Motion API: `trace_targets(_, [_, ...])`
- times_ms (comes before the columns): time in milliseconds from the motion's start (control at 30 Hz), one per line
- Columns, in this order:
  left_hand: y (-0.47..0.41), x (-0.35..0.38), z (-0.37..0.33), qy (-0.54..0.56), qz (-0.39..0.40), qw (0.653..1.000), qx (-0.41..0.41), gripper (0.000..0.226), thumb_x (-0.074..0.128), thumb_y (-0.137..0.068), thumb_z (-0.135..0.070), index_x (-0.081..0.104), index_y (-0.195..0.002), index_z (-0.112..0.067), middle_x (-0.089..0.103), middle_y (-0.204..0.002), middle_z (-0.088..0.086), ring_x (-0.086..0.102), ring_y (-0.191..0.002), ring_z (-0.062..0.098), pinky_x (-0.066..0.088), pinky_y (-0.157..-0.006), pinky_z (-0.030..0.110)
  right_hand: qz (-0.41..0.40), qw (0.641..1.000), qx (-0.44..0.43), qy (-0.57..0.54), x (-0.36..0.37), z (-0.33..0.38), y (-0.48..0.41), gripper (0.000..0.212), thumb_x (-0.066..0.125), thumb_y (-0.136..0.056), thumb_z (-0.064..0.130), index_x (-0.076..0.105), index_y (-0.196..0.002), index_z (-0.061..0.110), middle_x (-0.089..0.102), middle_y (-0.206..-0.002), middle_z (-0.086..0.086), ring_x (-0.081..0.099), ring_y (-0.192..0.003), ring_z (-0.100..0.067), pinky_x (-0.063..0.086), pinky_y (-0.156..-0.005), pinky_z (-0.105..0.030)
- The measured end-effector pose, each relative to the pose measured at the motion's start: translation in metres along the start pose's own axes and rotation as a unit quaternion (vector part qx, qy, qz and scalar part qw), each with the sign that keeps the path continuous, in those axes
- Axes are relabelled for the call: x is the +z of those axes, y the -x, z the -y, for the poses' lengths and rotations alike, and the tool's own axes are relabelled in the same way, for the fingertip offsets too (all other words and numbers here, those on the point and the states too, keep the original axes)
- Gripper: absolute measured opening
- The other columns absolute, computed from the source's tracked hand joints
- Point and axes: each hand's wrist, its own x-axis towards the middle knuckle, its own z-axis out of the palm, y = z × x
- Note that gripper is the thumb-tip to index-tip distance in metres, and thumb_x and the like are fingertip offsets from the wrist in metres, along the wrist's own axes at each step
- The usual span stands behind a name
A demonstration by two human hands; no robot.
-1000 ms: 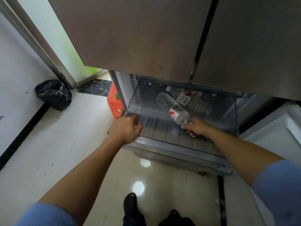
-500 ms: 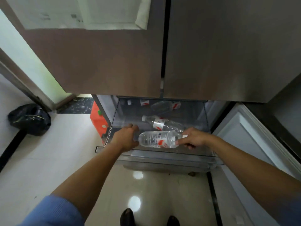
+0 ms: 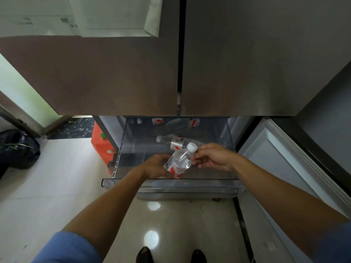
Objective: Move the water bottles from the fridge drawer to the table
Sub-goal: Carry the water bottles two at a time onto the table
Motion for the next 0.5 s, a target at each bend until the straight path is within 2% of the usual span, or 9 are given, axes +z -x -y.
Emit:
trace_targets(67, [0.002, -0.002, 0.0, 0.037, -0.018, 0.999, 0.0, 0.065, 0.084, -0.07, -0.021, 0.051, -0.126, -0.02, 0.06, -0.117, -0.002, 0.058, -0.108, 0.017, 0.047, -0.098, 0.032, 0.014, 1.0, 0.004, -0.014, 0.009, 0.006, -0.005, 0.024, 0.05, -0.094, 0.0, 0.062, -0.114, -0.002, 0.07, -0.094, -0.012, 0.068, -0.084, -0.018, 0.056, -0.073, -0.03])
trace_targets(133, [0.005, -0.005, 0.003, 0.04, -0.037, 0.998, 0.009, 0.071, 0.086, -0.066, -0.025, 0.05, -0.127, -0.023, 0.06, -0.119, -0.003, 0.058, -0.109, 0.017, 0.046, -0.098, 0.034, 0.019, 1.0, 0.004, -0.006, 0.017, 0.01, -0.014, 0.026, 0.048, -0.095, 0.001, 0.064, -0.116, 0.003, 0.07, -0.099, -0.01, 0.067, -0.087, -0.018, 0.056, -0.071, -0.03])
trace_targets(167, [0.006, -0.007, 0.007, 0.038, -0.046, 0.998, 0.013, 0.072, 0.087, -0.066, -0.025, 0.05, -0.128, -0.024, 0.06, -0.12, -0.003, 0.058, -0.11, 0.017, 0.046, -0.099, 0.035, 0.003, 1.0, 0.002, 0.022, 0.021, 0.011, -0.019, 0.024, 0.051, -0.095, 0.005, 0.066, -0.113, 0.006, 0.07, -0.103, -0.01, 0.066, -0.088, -0.017, 0.056, -0.07, -0.029])
trace_targets(233, [0.012, -0.013, 0.015, 0.043, -0.071, 0.996, 0.006, 0.07, 0.087, -0.065, -0.025, 0.051, -0.126, -0.021, 0.061, -0.119, -0.002, 0.058, -0.11, 0.017, 0.046, -0.099, 0.037, -0.072, 0.986, -0.013, 0.149, 0.025, 0.007, -0.035, 0.018, 0.059, -0.093, 0.013, 0.071, -0.106, 0.011, 0.068, -0.108, -0.006, 0.063, -0.092, -0.017, 0.053, -0.07, -0.028])
trace_targets(300, [0.018, -0.021, 0.025, 0.069, -0.105, 0.992, -0.012, 0.074, 0.087, -0.061, -0.023, 0.05, -0.125, -0.02, 0.061, -0.119, 0.0, 0.058, -0.11, 0.02, 0.046, -0.099, 0.039, -0.165, 0.943, -0.052, 0.285, 0.022, 0.0, -0.055, 0.012, 0.066, -0.089, 0.019, 0.073, -0.098, 0.015, 0.067, -0.107, -0.002, 0.062, -0.098, -0.021, 0.051, -0.077, -0.03])
trace_targets(367, [0.027, -0.029, 0.033, 0.11, -0.138, 0.984, -0.025, 0.078, 0.087, -0.061, -0.014, 0.045, -0.127, -0.022, 0.059, -0.119, -0.002, 0.057, -0.109, 0.019, 0.046, -0.094, 0.036, -0.221, 0.897, -0.074, 0.376, 0.024, -0.001, -0.07, 0.012, 0.071, -0.085, 0.029, 0.071, -0.095, 0.023, 0.07, -0.104, -0.004, 0.065, -0.097, -0.025, 0.05, -0.08, -0.03])
trace_targets(433, [0.035, -0.036, 0.041, 0.143, -0.17, 0.975, -0.016, 0.081, 0.086, -0.061, -0.01, 0.042, -0.127, -0.026, 0.058, -0.117, -0.005, 0.057, -0.107, 0.014, 0.045, -0.091, 0.031, -0.228, 0.847, -0.077, 0.474, 0.031, 0.006, -0.087, 0.033, 0.07, -0.082, 0.043, 0.066, -0.11, 0.026, 0.068, -0.111, -0.005, 0.063, -0.098, -0.028, 0.051, -0.082, -0.034])
trace_targets(500, [0.043, -0.04, 0.048, 0.15, -0.194, 0.969, -0.01, 0.076, 0.086, -0.06, -0.009, 0.045, -0.122, -0.026, 0.061, -0.114, -0.005, 0.059, -0.105, 0.014, 0.046, -0.089, 0.029, -0.209, 0.794, -0.084, 0.564, 0.044, 0.014, -0.107, 0.055, 0.065, -0.084, 0.045, 0.049, -0.133, 0.024, 0.057, -0.13, -0.011, 0.056, -0.113, -0.033, 0.048, -0.093, -0.042])
